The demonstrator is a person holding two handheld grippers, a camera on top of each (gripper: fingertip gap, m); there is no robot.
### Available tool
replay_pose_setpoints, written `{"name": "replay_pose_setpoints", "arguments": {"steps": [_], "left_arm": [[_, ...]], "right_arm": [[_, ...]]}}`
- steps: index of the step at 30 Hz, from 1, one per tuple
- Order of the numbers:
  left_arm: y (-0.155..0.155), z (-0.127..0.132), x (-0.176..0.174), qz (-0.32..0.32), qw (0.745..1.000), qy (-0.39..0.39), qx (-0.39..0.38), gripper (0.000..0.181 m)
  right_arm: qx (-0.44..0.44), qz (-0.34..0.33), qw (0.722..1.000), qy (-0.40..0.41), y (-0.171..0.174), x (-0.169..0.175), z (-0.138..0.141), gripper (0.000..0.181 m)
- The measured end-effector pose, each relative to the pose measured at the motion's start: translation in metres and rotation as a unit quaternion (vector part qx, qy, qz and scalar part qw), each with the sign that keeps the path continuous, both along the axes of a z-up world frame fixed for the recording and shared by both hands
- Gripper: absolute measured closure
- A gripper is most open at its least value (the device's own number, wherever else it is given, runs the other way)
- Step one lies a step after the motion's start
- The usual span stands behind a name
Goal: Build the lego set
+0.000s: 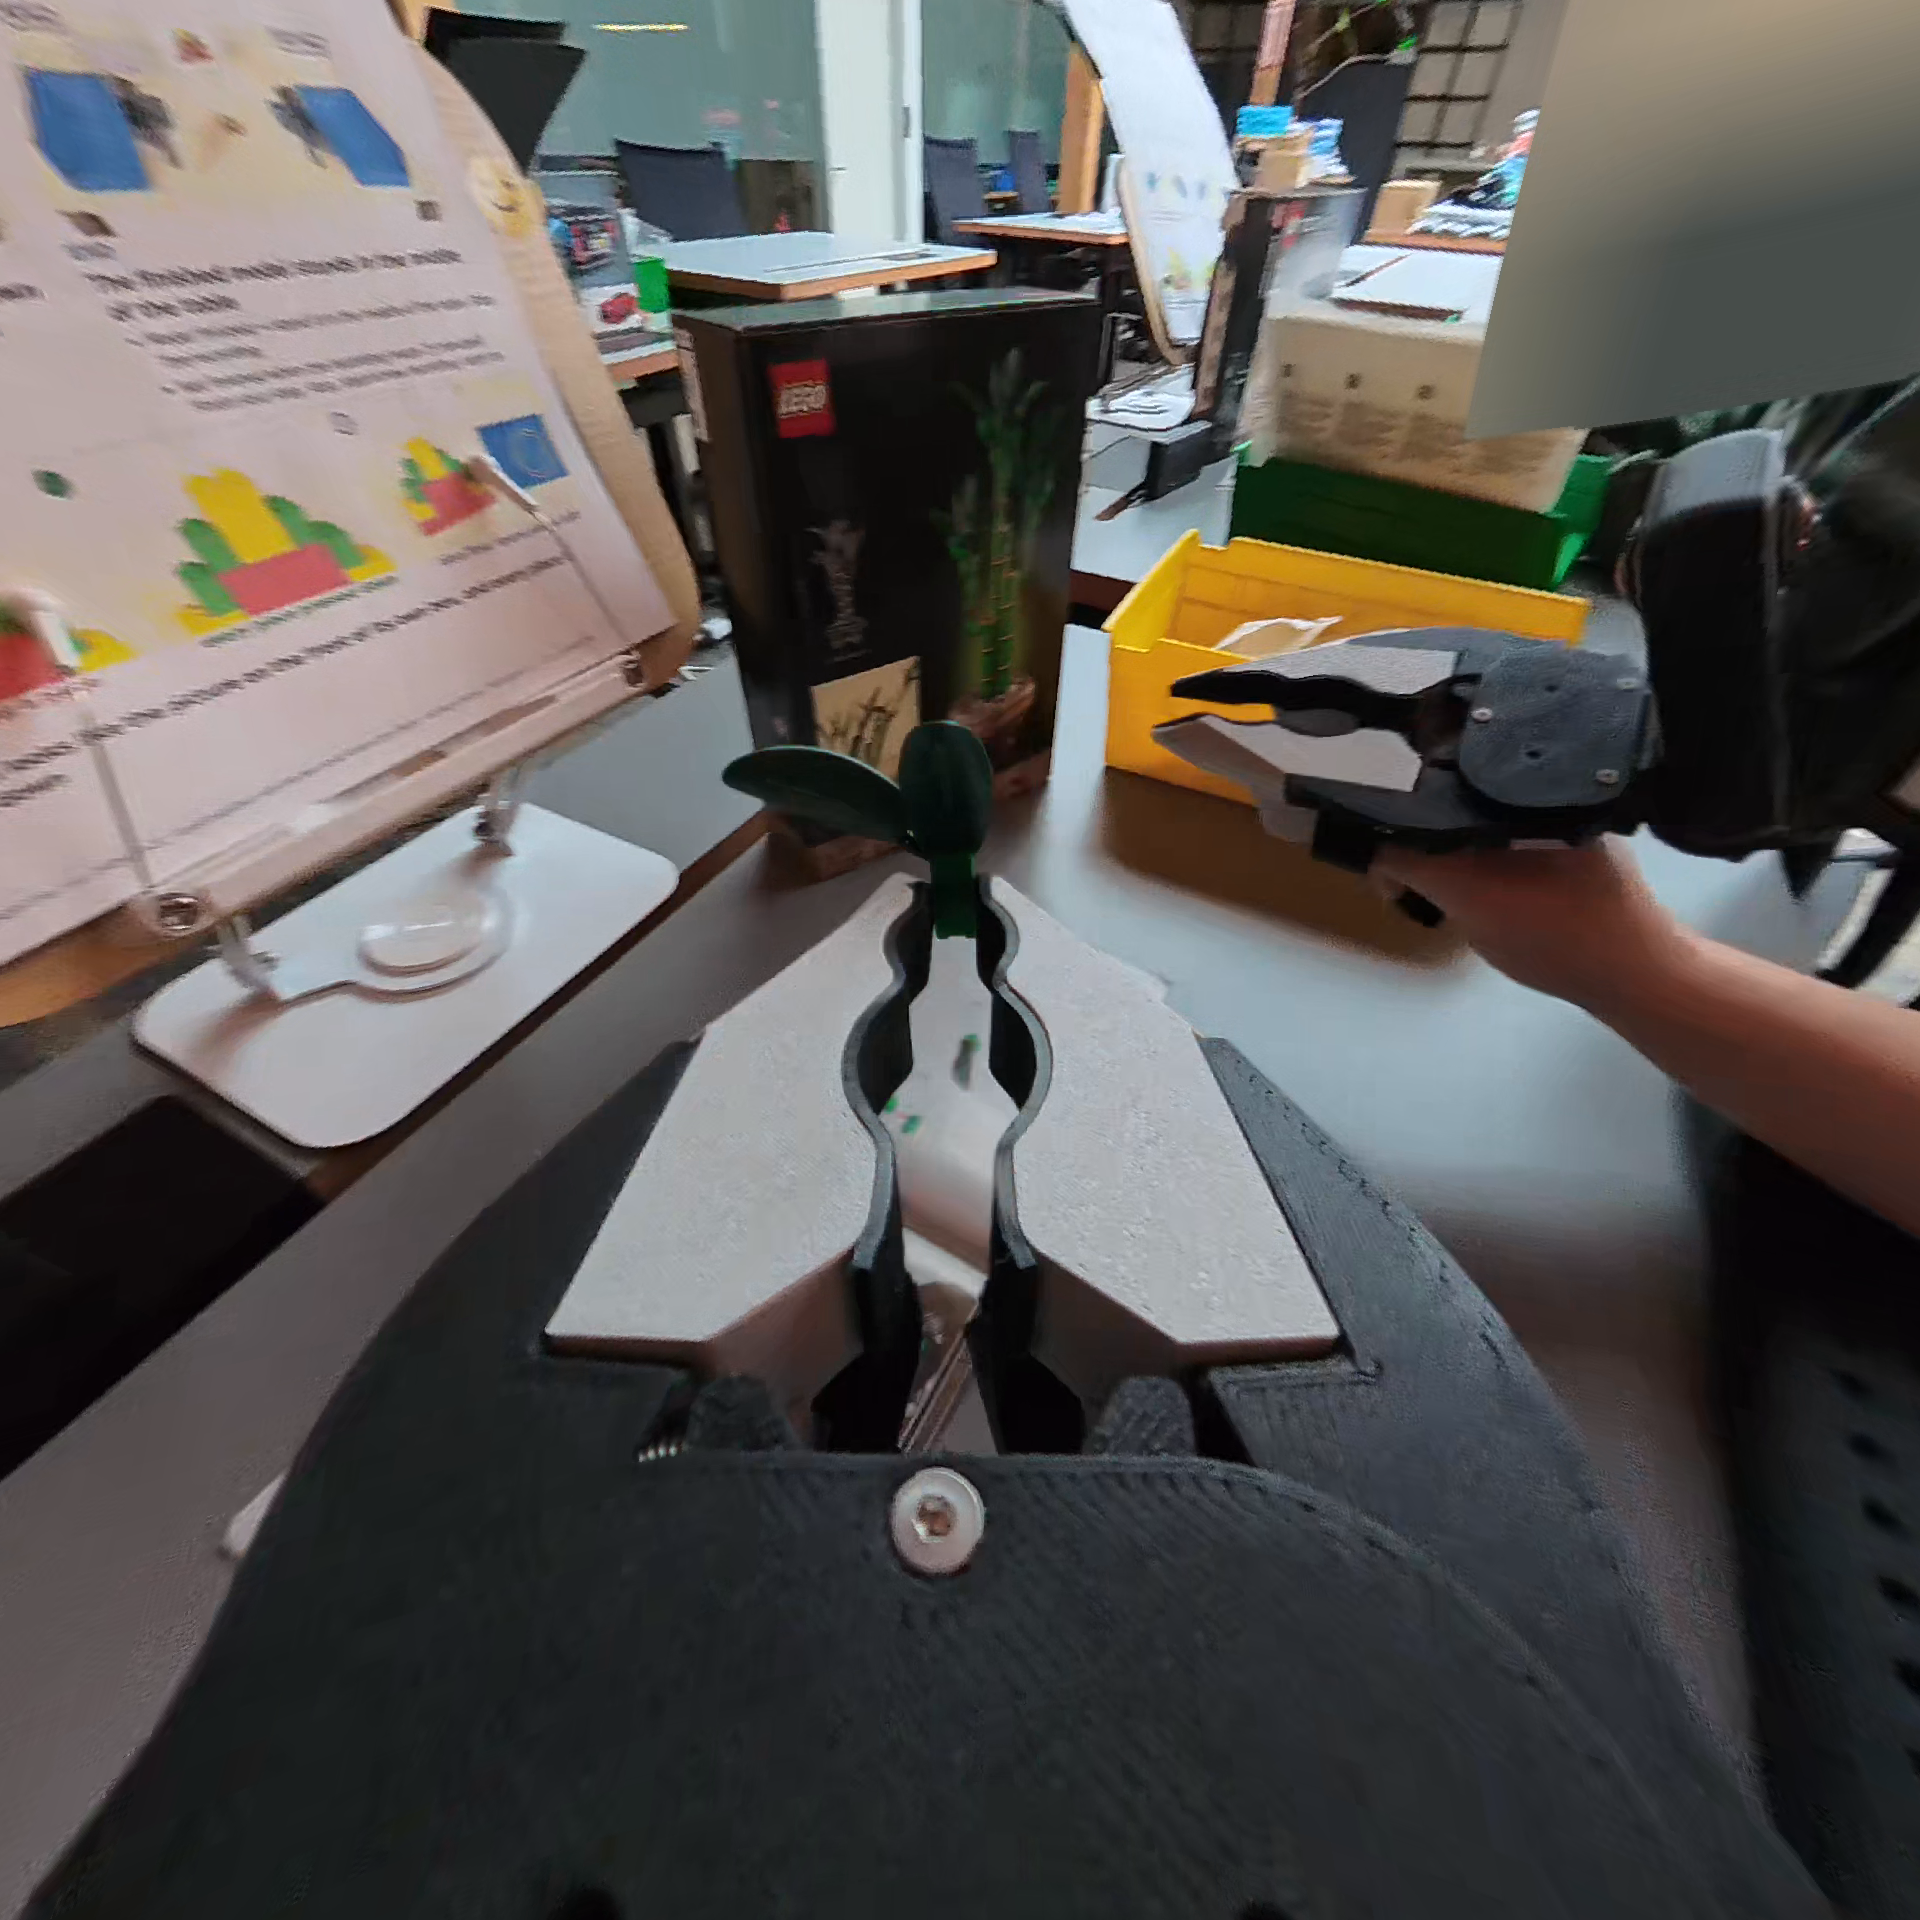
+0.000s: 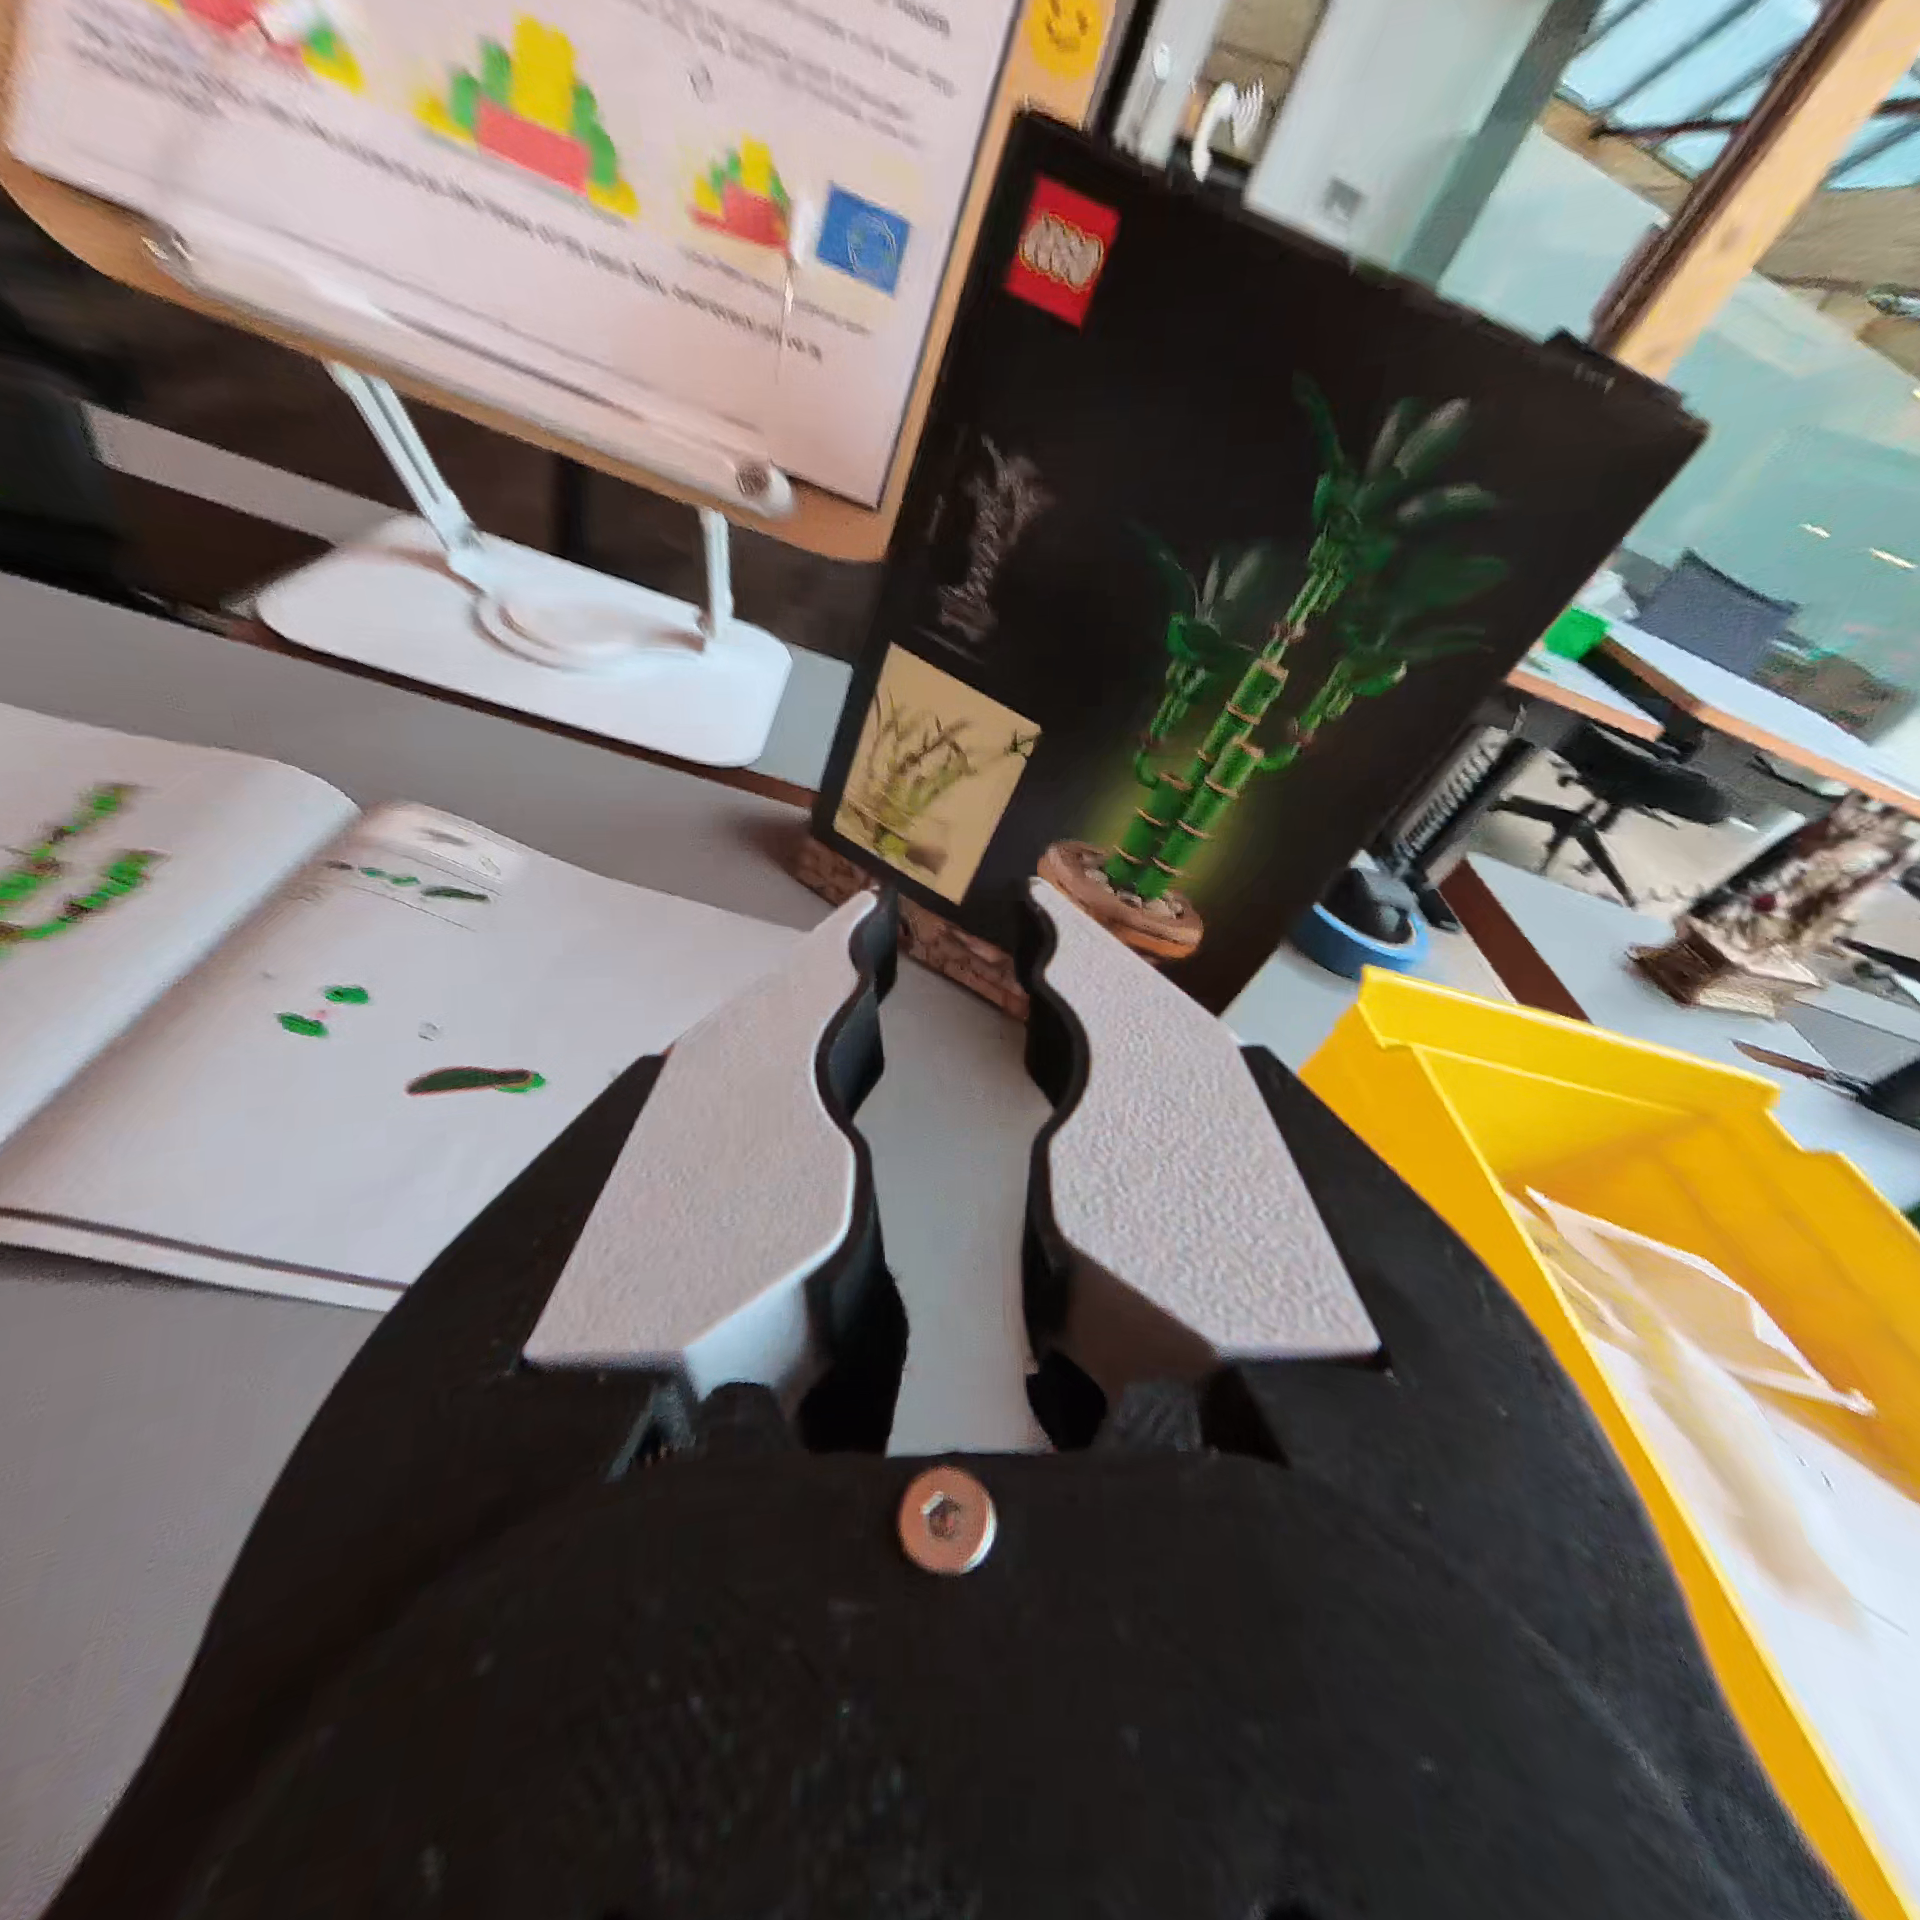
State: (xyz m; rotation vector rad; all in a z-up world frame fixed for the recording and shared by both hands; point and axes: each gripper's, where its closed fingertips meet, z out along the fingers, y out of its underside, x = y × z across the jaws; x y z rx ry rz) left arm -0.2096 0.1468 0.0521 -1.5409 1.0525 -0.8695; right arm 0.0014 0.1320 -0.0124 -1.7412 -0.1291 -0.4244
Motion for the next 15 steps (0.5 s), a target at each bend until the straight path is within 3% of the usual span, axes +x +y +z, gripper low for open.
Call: {"name": "replay_pose_setpoints", "arguments": {"steps": [7,11,13,15], "left_arm": [[0.029,-0.009,-0.022,0.148,0.973,0.121,0.129,0.175],[0.035,-0.013,-0.027,0.175,0.956,0.165,0.166,0.175],[0.033,-0.015,-0.026,0.161,0.964,0.157,0.142,0.175],[0.032,-0.020,-0.028,0.141,0.973,0.151,0.101,0.175]], "right_arm": [[-0.066,-0.010,0.998,-0.010,0.008,0.000,-0.032,0.147],[-0.085,0.016,0.996,-0.018,0.009,-0.012,-0.038,0.143],[-0.103,0.079,0.992,-0.007,0.009,-0.034,-0.044,0.144],[-0.146,0.252,0.957,0.012,-0.006,-0.090,-0.054,0.157]]}}
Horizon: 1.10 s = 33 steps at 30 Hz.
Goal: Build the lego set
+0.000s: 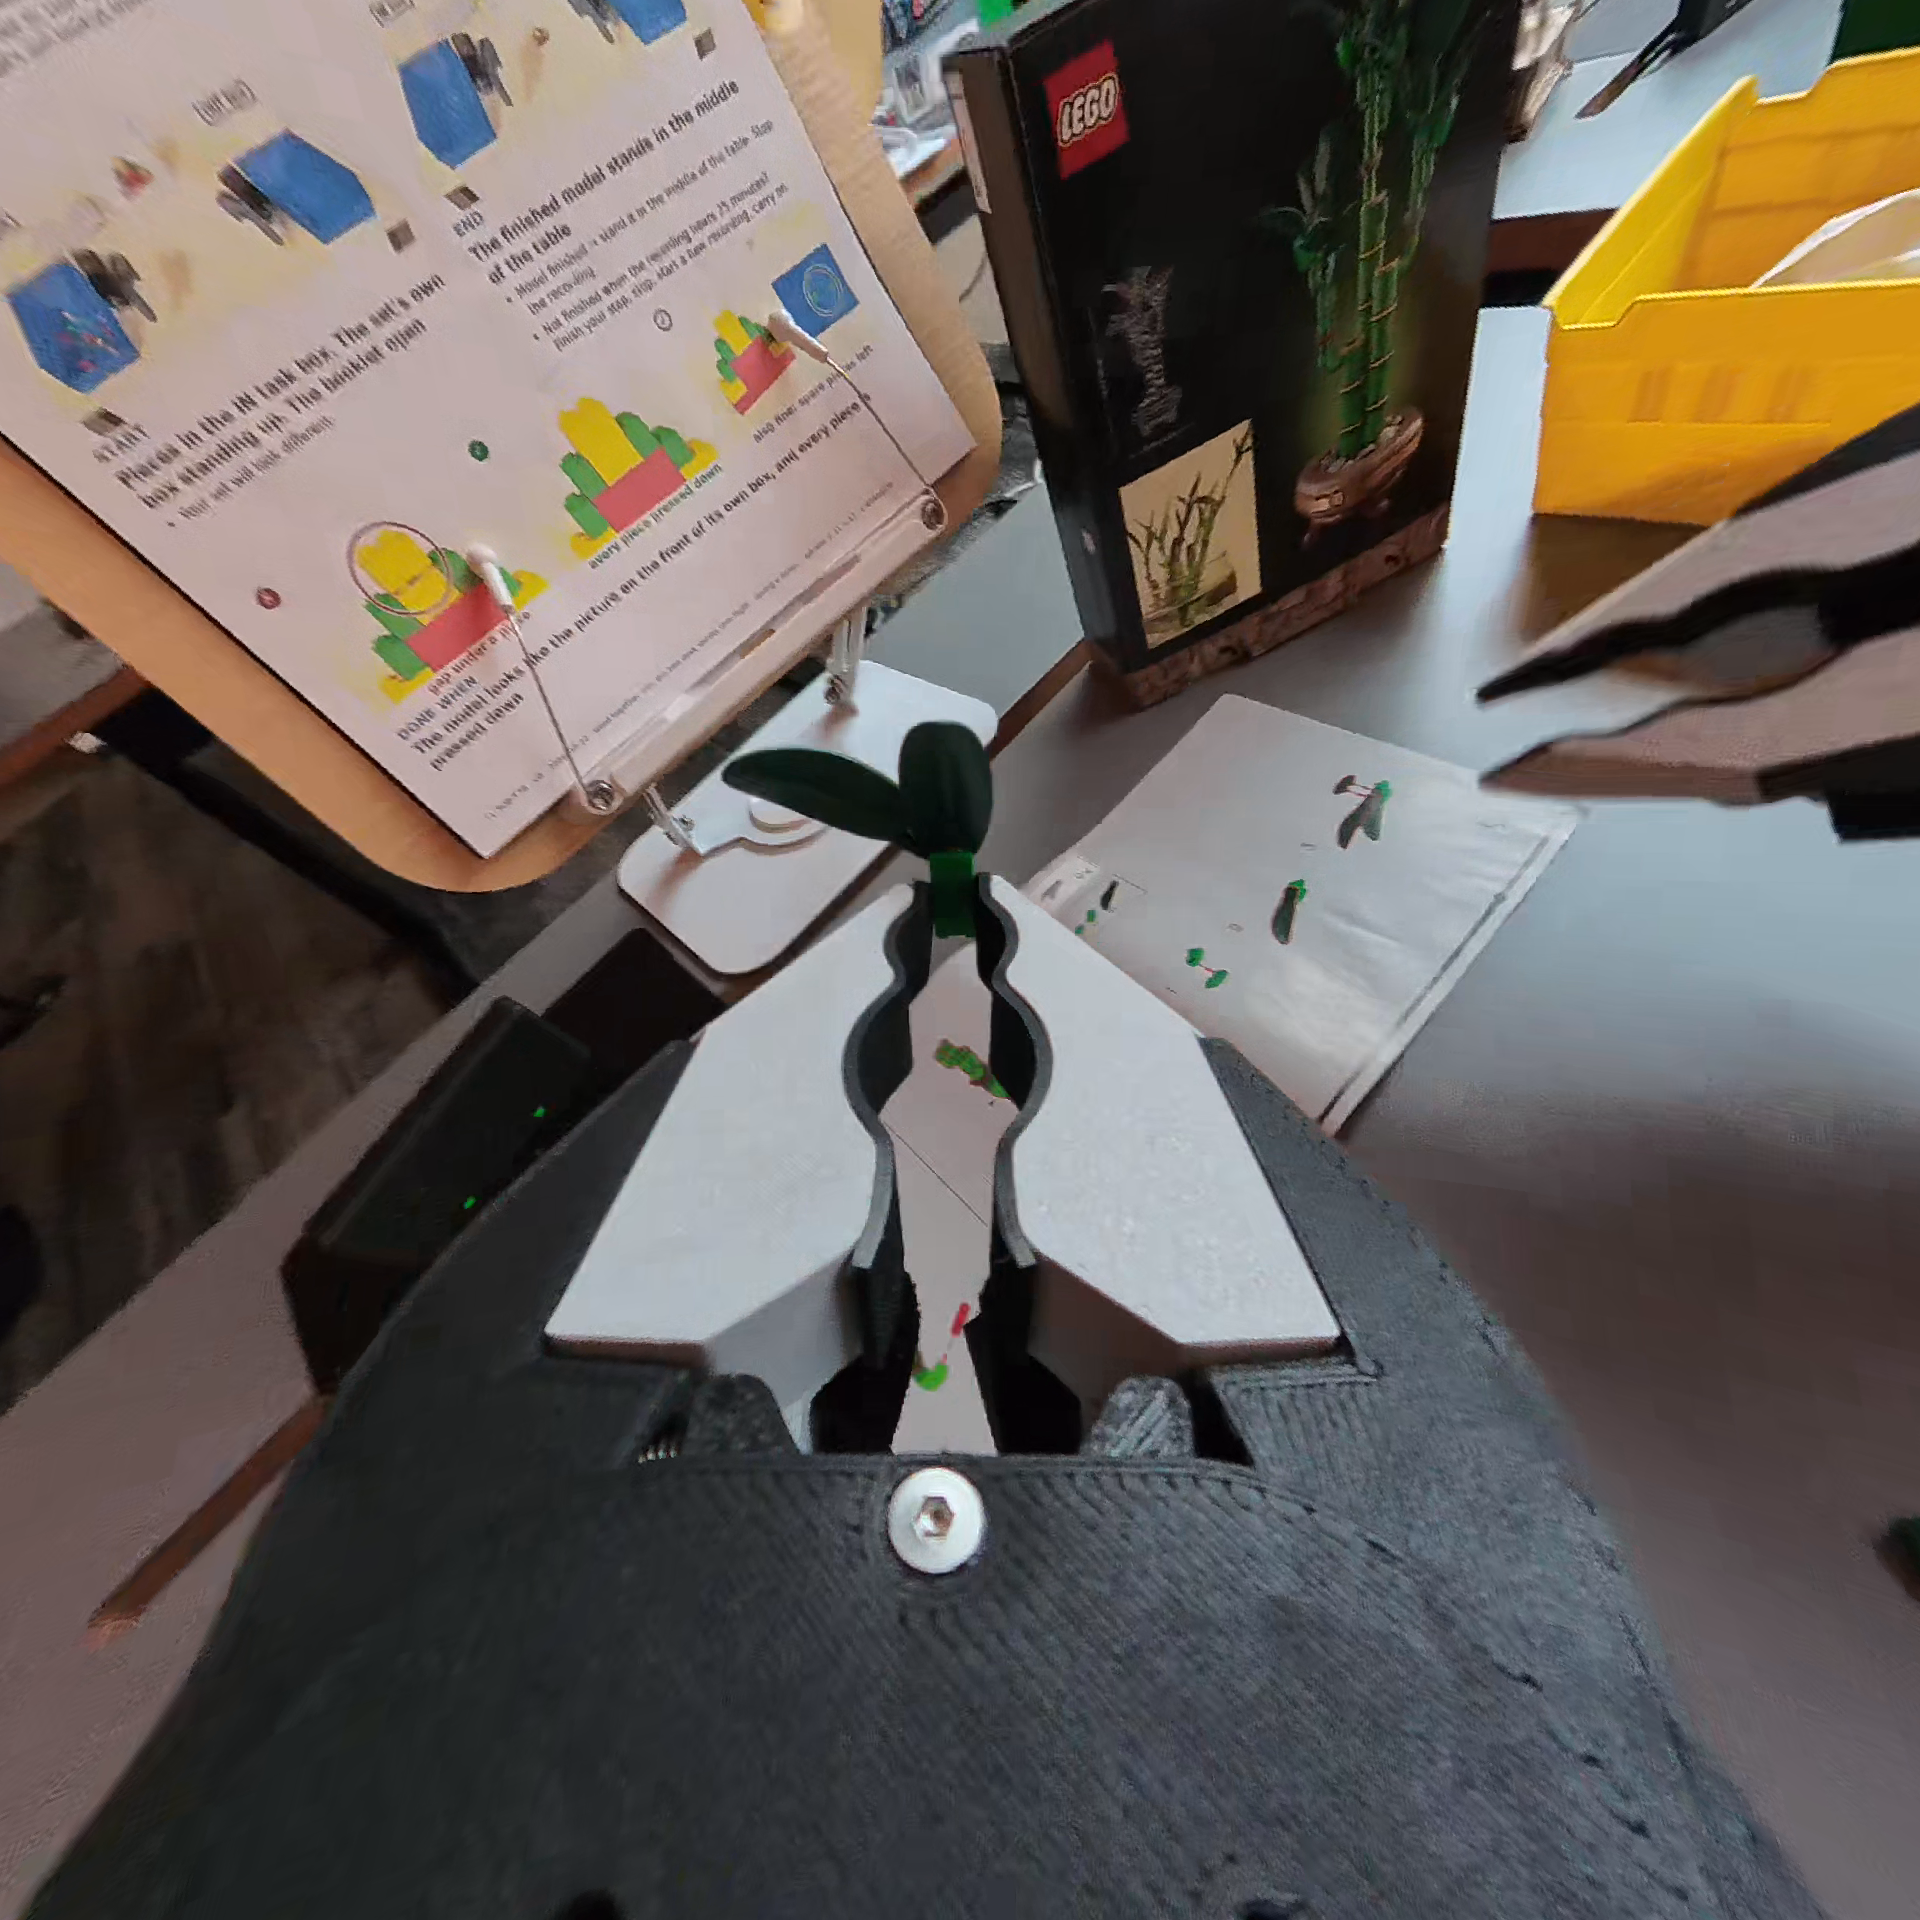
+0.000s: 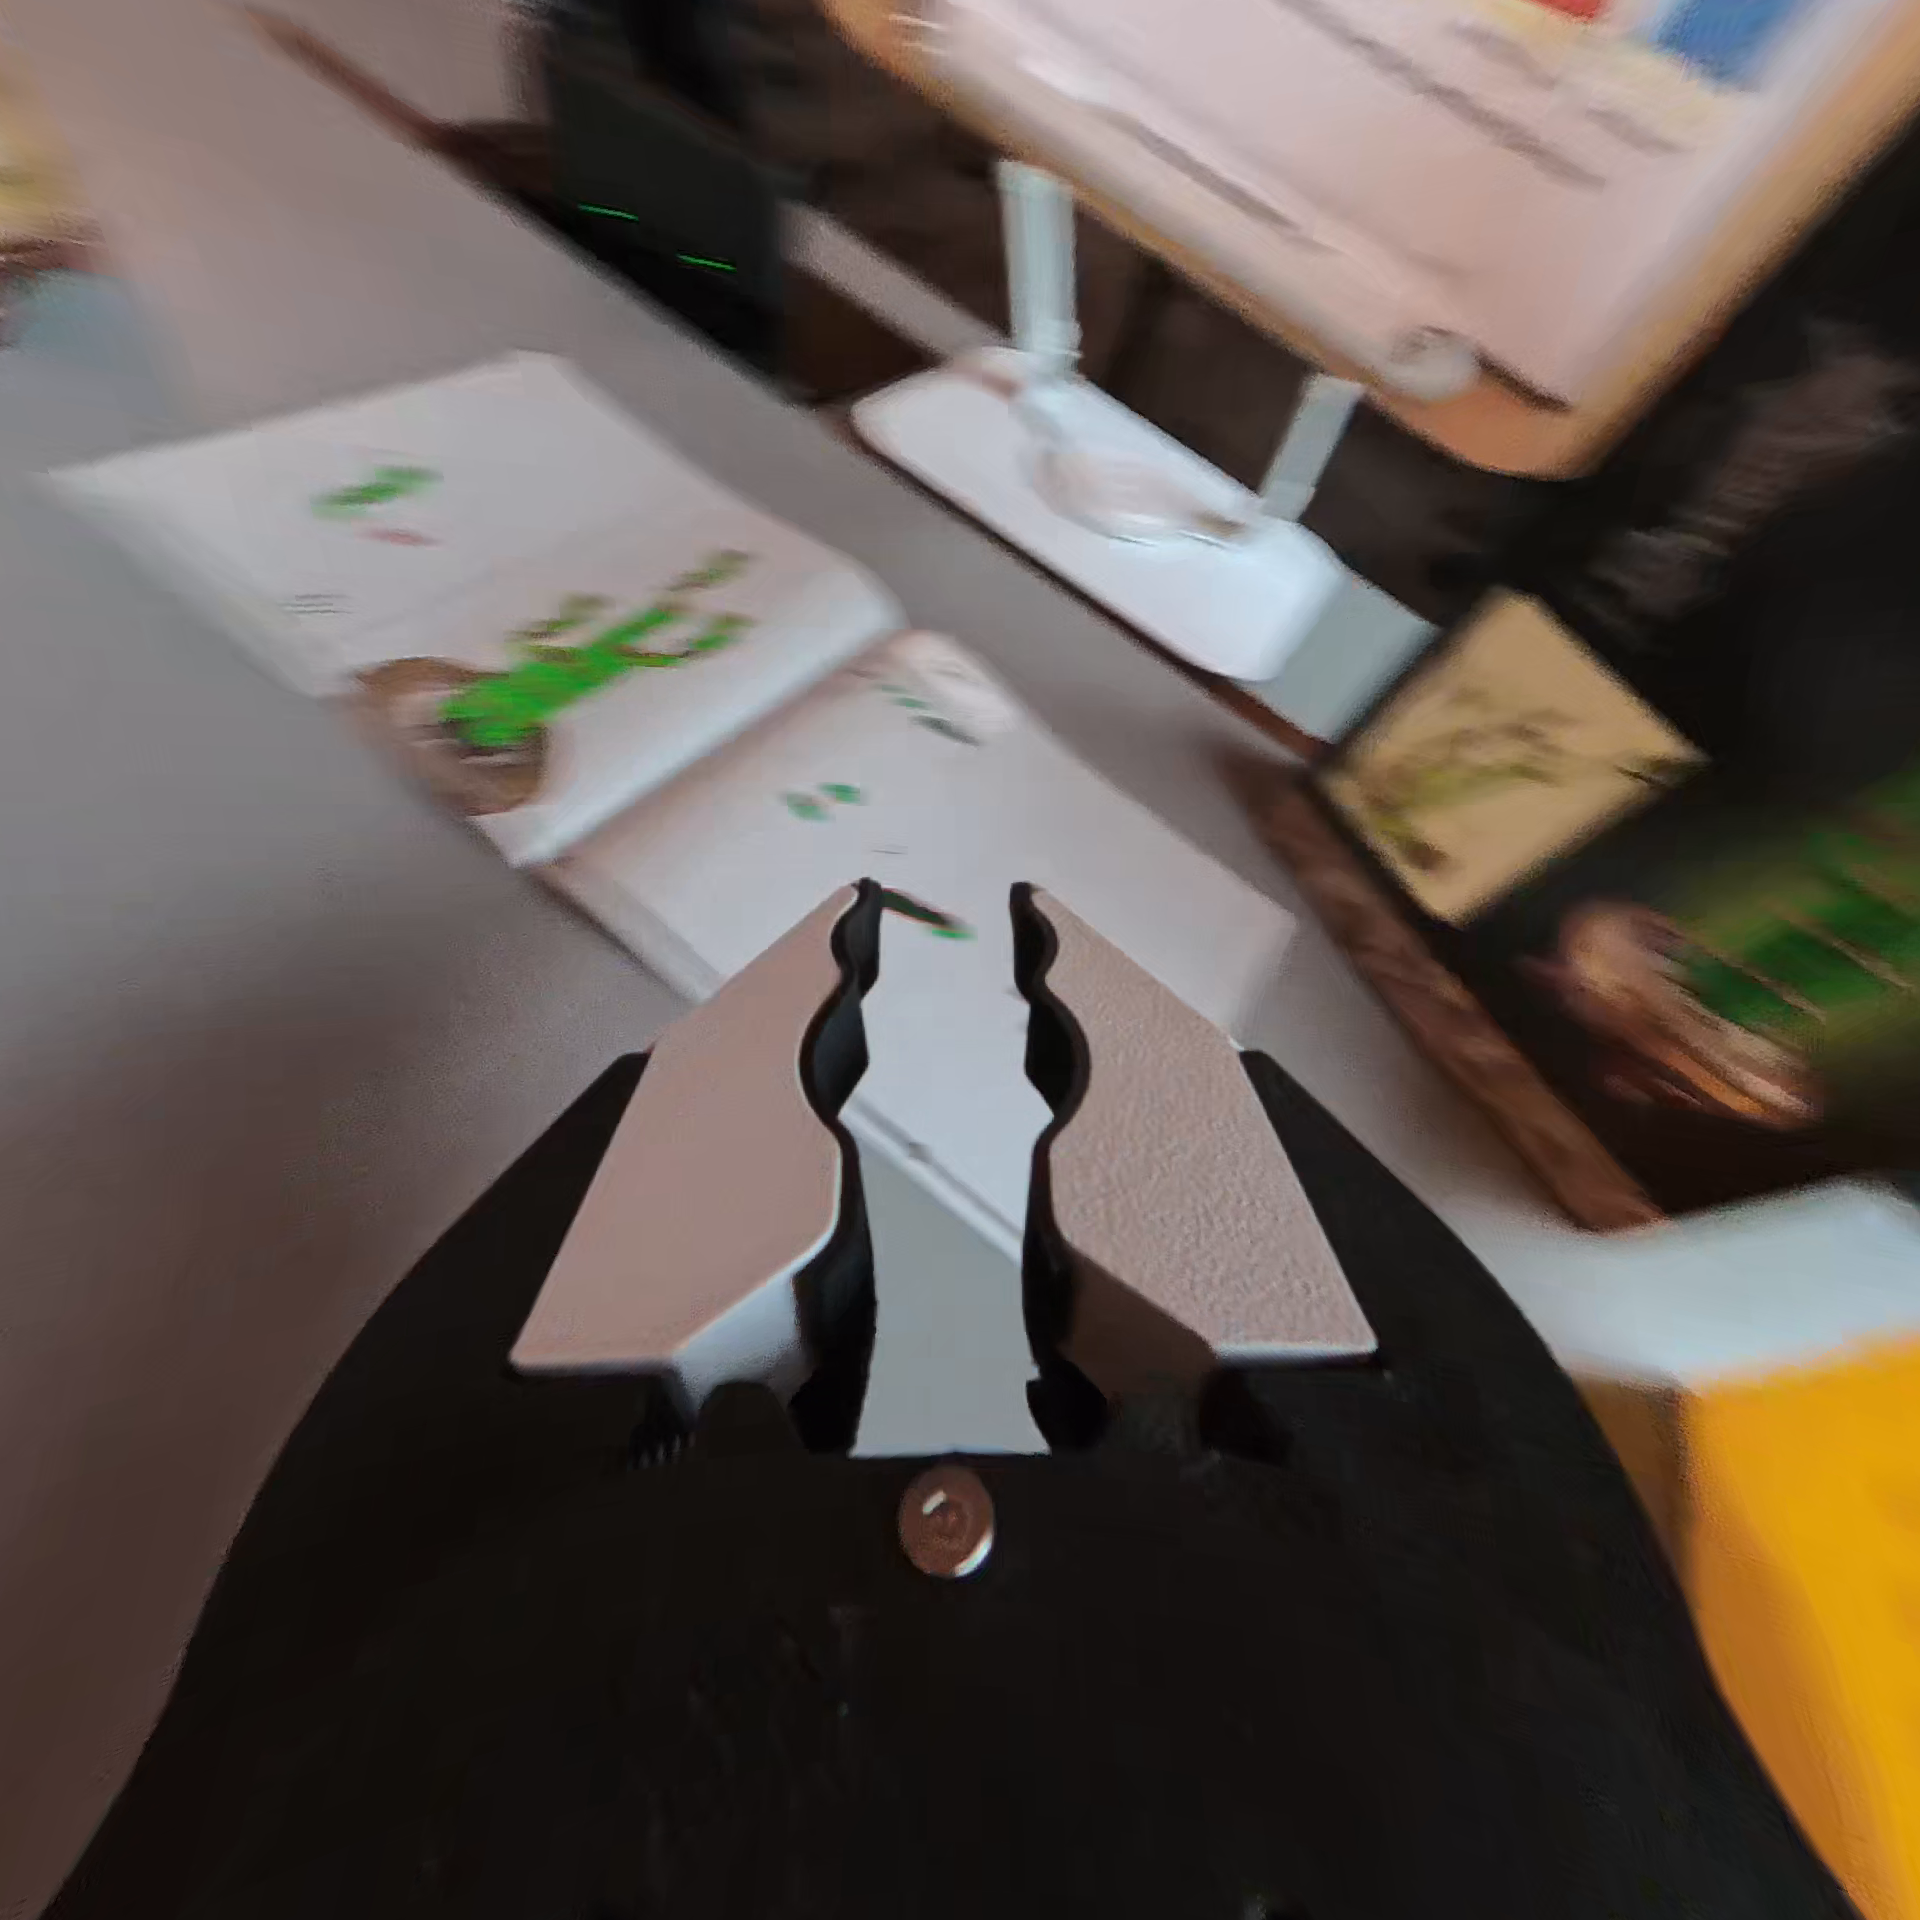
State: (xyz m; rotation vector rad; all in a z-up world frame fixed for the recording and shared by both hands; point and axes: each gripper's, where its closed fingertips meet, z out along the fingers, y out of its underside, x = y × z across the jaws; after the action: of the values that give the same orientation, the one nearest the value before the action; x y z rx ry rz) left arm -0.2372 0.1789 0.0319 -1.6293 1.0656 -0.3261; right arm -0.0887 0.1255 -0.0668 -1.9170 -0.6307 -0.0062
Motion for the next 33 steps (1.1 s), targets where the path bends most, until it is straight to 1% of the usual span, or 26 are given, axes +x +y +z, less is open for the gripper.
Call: {"name": "replay_pose_setpoints", "arguments": {"steps": [1,2,3,5,6,7,8,9,10,12,14,16,19,23,25,27,33], "left_arm": [[0.000,-0.002,-0.002,-0.006,1.000,-0.003,-0.018,0.175],[0.000,-0.003,-0.006,-0.009,0.999,-0.005,-0.030,0.175],[0.002,-0.003,-0.010,-0.007,0.999,-0.005,-0.037,0.175],[0.006,0.000,-0.020,0.001,0.999,-0.007,-0.041,0.175],[0.006,0.002,-0.023,0.003,0.999,-0.010,-0.041,0.175],[0.006,0.003,-0.024,0.000,0.999,-0.013,-0.044,0.176],[0.005,0.004,-0.024,-0.005,0.999,-0.015,-0.048,0.176],[0.004,0.004,-0.024,-0.009,0.999,-0.016,-0.052,0.176],[0.003,0.004,-0.023,-0.012,0.998,-0.016,-0.054,0.175],[0.000,0.002,-0.019,-0.022,0.998,-0.015,-0.059,0.175],[-0.003,-0.002,-0.014,-0.033,0.997,-0.011,-0.067,0.175],[-0.006,-0.006,-0.008,-0.042,0.997,-0.001,-0.070,0.175],[-0.010,-0.010,-0.004,-0.051,0.996,0.016,-0.069,0.175],[-0.011,-0.013,-0.003,-0.058,0.995,0.015,-0.081,0.175],[-0.011,-0.014,-0.004,-0.060,0.994,0.013,-0.089,0.175],[-0.011,-0.015,-0.004,-0.064,0.993,0.006,-0.098,0.175],[-0.011,-0.012,-0.007,-0.069,0.991,-0.011,-0.112,0.175]], "right_arm": [[-0.018,0.077,0.996,0.030,-0.012,-0.027,0.000,0.163],[-0.044,0.160,0.984,0.064,-0.030,-0.055,0.000,0.168],[-0.081,0.225,0.967,0.092,-0.050,-0.078,-0.001,0.167],[-0.163,0.307,0.932,0.102,-0.087,-0.108,-0.012,0.163],[-0.188,0.368,0.907,0.080,-0.113,-0.122,-0.019,0.162],[-0.192,0.426,0.883,0.036,-0.136,-0.131,-0.029,0.162],[-0.175,0.462,0.869,-0.023,-0.149,-0.134,-0.040,0.163],[-0.152,0.479,0.861,-0.079,-0.154,-0.135,-0.050,0.163],[-0.143,0.489,0.853,-0.111,-0.157,-0.137,-0.059,0.161],[-0.169,0.511,0.835,-0.116,-0.167,-0.140,-0.067,0.158],[-0.180,0.526,0.821,-0.130,-0.165,-0.139,-0.072,0.156],[-0.199,0.532,0.806,-0.167,-0.160,-0.133,-0.078,0.156],[-0.205,0.552,0.774,-0.233,-0.159,-0.132,-0.080,0.162],[-0.192,0.571,0.727,-0.328,-0.158,-0.138,-0.079,0.164],[-0.191,0.584,0.707,-0.349,-0.162,-0.141,-0.076,0.164],[-0.201,0.592,0.695,-0.357,-0.163,-0.142,-0.075,0.164],[-0.226,0.600,0.670,-0.374,-0.164,-0.141,-0.087,0.165]]}}
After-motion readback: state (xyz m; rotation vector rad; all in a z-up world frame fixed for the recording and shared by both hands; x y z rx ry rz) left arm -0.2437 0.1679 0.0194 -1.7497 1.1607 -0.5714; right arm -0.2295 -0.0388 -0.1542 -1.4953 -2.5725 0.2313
